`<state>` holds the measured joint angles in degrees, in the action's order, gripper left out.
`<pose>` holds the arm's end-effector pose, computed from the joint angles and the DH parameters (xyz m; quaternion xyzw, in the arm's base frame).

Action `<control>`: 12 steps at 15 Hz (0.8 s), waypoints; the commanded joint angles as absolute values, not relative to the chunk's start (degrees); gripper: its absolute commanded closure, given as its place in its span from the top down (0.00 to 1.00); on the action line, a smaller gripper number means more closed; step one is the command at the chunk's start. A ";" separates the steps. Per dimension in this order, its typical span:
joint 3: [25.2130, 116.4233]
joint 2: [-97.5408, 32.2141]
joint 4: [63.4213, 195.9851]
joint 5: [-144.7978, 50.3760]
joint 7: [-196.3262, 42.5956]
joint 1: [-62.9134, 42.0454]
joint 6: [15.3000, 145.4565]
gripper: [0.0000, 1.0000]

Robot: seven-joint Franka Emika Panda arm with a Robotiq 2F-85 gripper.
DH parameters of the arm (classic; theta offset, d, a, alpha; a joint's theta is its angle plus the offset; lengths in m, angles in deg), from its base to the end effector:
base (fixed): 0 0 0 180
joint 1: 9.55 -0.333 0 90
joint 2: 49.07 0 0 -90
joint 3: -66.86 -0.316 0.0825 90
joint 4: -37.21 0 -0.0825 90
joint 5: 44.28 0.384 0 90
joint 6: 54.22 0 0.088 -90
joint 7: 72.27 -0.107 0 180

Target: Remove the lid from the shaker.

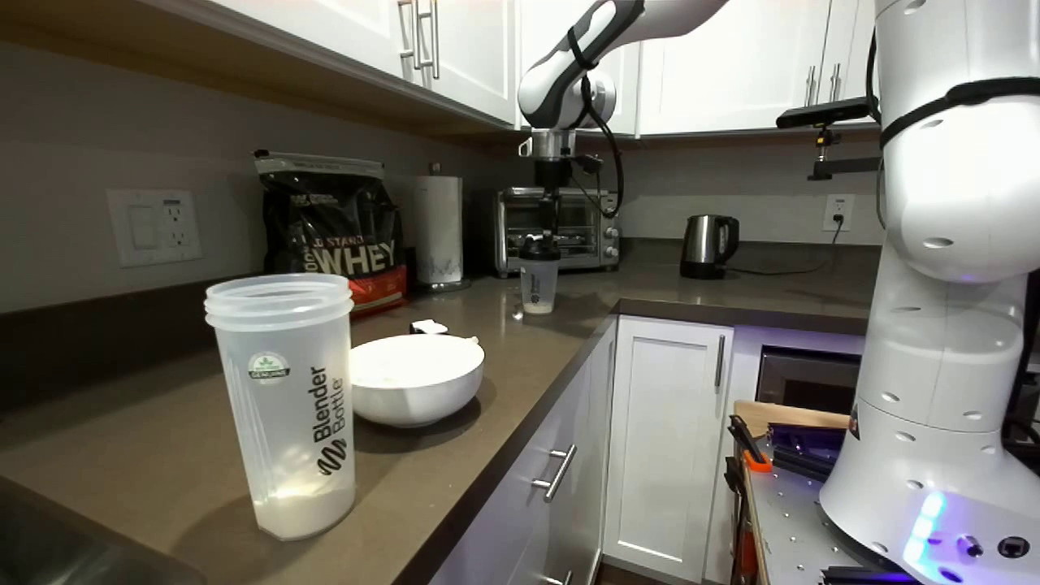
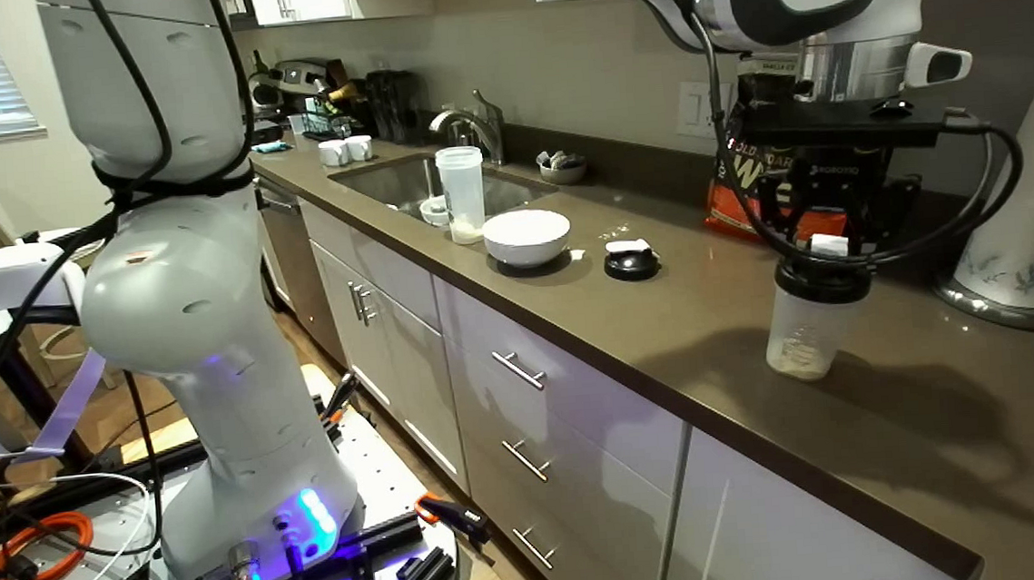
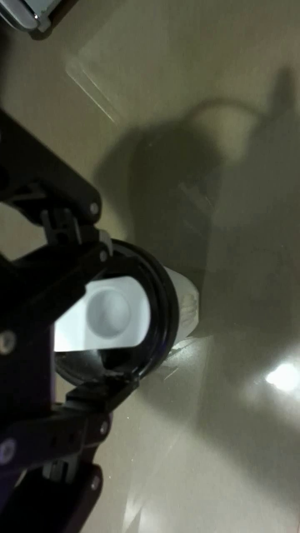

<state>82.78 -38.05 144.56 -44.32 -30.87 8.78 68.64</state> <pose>0.5118 -0.3392 0.4221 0.9966 0.0660 0.0176 0.0471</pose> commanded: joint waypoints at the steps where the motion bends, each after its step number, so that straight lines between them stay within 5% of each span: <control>1: 81.86 -36.97 142.53 -43.27 -29.00 10.20 66.76 0.73; 4: 81.86 -37.10 142.48 -43.33 -28.99 10.31 66.59 0.82; 12: 82.09 -37.74 141.88 -44.05 -29.18 10.41 65.36 0.71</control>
<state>82.69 -38.01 143.69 -44.34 -30.87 9.23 67.56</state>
